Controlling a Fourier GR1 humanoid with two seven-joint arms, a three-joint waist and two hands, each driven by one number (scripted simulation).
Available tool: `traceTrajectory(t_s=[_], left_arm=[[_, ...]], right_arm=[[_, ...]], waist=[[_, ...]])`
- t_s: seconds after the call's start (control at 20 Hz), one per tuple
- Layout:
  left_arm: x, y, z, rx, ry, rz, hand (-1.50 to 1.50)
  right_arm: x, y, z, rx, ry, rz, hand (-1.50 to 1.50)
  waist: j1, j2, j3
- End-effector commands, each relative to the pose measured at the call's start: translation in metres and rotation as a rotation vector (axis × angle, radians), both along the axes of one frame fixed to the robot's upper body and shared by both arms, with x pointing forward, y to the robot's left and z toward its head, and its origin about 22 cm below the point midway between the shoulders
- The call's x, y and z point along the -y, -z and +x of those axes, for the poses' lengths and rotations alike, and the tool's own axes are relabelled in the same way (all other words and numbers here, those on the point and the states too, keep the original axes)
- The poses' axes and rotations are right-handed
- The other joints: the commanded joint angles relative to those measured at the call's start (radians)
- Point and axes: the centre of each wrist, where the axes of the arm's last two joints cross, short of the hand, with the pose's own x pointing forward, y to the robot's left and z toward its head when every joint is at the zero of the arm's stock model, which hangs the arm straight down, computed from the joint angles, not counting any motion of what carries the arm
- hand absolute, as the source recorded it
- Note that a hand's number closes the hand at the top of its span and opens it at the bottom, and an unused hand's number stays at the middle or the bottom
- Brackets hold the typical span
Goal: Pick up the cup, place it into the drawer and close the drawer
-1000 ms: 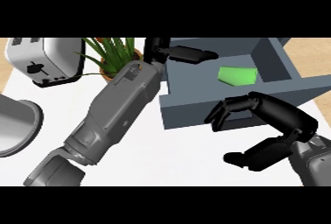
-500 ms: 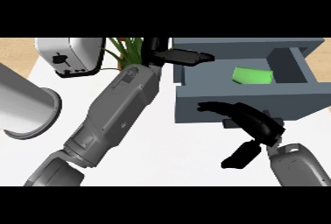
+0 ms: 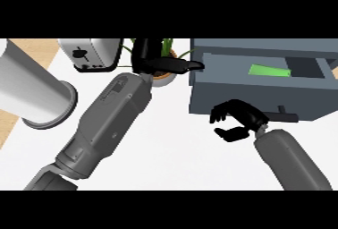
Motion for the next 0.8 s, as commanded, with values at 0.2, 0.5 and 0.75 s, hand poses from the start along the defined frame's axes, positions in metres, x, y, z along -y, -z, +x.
traceTrajectory(t_s=[0.2,0.5,0.75], left_arm=[[-0.050,0.031,-0.008,-0.071,-0.027,0.015,-1.50],[-0.068,0.027,-0.009,-0.057,-0.026,0.010,-1.50],[-0.072,0.036,-0.017,-0.060,0.032,0.021,-1.50]], right_arm=[[0.037,-0.011,0.050,0.115,0.097,0.092,1.50],[0.063,-0.061,0.084,0.236,0.231,0.179,1.50],[0.083,-0.082,0.090,0.256,0.311,0.201,1.50]], waist=[[0.055,0.017,-0.001],[0.082,0.033,0.000],[0.116,0.043,0.000]])
